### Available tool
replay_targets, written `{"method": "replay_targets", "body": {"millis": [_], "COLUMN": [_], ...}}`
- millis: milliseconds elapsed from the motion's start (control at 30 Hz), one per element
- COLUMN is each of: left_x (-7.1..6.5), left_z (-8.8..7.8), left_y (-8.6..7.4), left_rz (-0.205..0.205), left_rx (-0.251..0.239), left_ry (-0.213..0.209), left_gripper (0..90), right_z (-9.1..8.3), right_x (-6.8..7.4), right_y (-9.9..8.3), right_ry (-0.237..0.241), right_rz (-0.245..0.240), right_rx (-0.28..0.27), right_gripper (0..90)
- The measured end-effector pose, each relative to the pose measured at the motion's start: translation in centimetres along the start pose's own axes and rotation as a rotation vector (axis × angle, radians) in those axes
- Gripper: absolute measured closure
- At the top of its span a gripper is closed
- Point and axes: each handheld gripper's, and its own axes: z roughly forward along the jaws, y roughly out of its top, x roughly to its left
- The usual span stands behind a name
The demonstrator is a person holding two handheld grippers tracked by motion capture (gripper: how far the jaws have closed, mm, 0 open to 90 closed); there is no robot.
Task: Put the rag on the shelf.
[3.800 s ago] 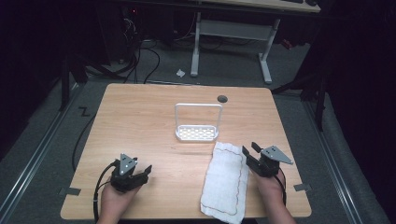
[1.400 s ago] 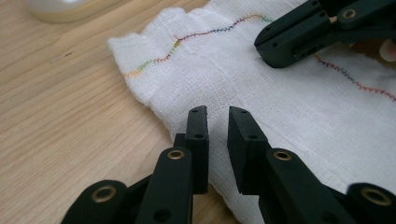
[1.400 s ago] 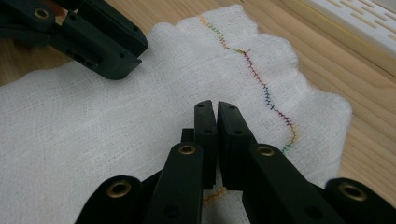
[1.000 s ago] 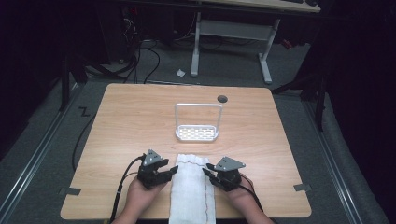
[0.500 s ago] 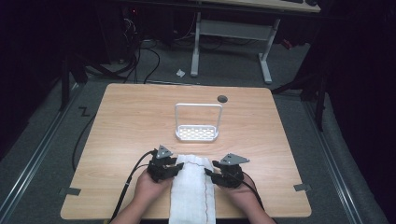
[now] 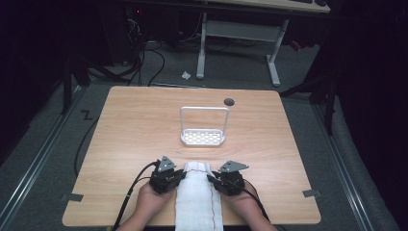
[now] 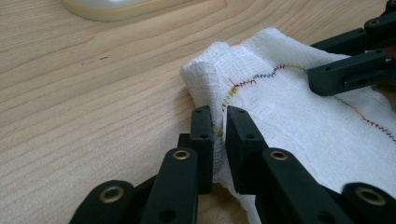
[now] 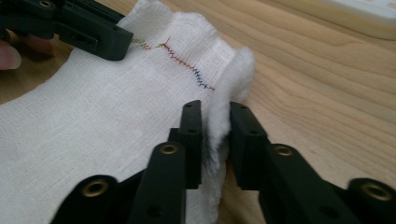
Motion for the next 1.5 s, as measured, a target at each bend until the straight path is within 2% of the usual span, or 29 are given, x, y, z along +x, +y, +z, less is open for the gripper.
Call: {"method": "replay_targets", "body": {"millis": [33,100,167,233,400,700,767,833,867,900,1000,1233,1300,1433,1500], "left_x": [-0.1,-0.3,-0.4,-0.5,-0.9,-1.0,-1.0,-1.1,-1.2,-1.4,-2.1,-3.7,-4.1,-4.8,-4.9], "left_z": [-0.1,-0.2,-0.3,-0.5,-1.4,-2.2,-2.4,-2.7,-2.9,-3.1,-4.0,-5.8,-6.4,-7.4,-7.8], "left_y": [-0.1,-0.2,-0.2,-0.3,0.0,0.9,1.4,2.1,2.4,2.7,3.4,4.4,4.8,5.6,6.0], "left_rz": [0.003,0.001,0.000,0.009,0.012,-0.019,-0.016,-0.012,-0.010,-0.006,0.026,0.022,0.028,0.061,0.068], "left_rx": [0.000,-0.007,-0.020,-0.054,-0.142,-0.218,-0.231,-0.254,-0.269,-0.281,-0.328,-0.406,-0.435,-0.498,-0.520], "left_ry": [0.003,0.006,0.010,0.023,0.023,0.006,0.007,0.010,0.010,0.012,0.041,0.081,0.096,0.140,0.135], "left_gripper": [84.6,84.7,85.0,85.6,85.9,85.9,85.9,85.9,85.8,85.8,85.8,85.9,85.8,85.9,85.9], "right_z": [0.0,0.0,0.0,0.0,-0.6,-1.9,-2.4,-2.9,-3.5,-3.5,-4.3,-6.5,-6.8,-8.0,-8.5], "right_x": [0.1,0.5,0.6,0.7,0.8,0.9,0.9,0.8,0.8,0.8,0.8,1.9,2.0,2.5,2.6], "right_y": [0.0,0.0,0.0,0.0,0.2,0.9,1.5,2.0,2.4,2.4,3.0,4.1,4.3,5.1,5.6], "right_ry": [0.002,-0.016,-0.029,-0.044,-0.069,-0.106,-0.098,-0.112,-0.128,-0.128,-0.147,-0.189,-0.194,-0.204,-0.206], "right_rz": [-0.005,-0.049,-0.066,-0.080,-0.090,-0.090,-0.082,-0.095,-0.096,-0.096,-0.114,-0.154,-0.157,-0.163,-0.168], "right_rx": [0.002,-0.006,-0.012,-0.025,-0.080,-0.181,-0.203,-0.225,-0.254,-0.254,-0.288,-0.407,-0.421,-0.478,-0.498], "right_gripper": [81.3,82.9,83.5,83.7,83.6,83.5,83.5,83.5,83.5,83.5,83.4,83.4,83.4,83.4,83.4]}}
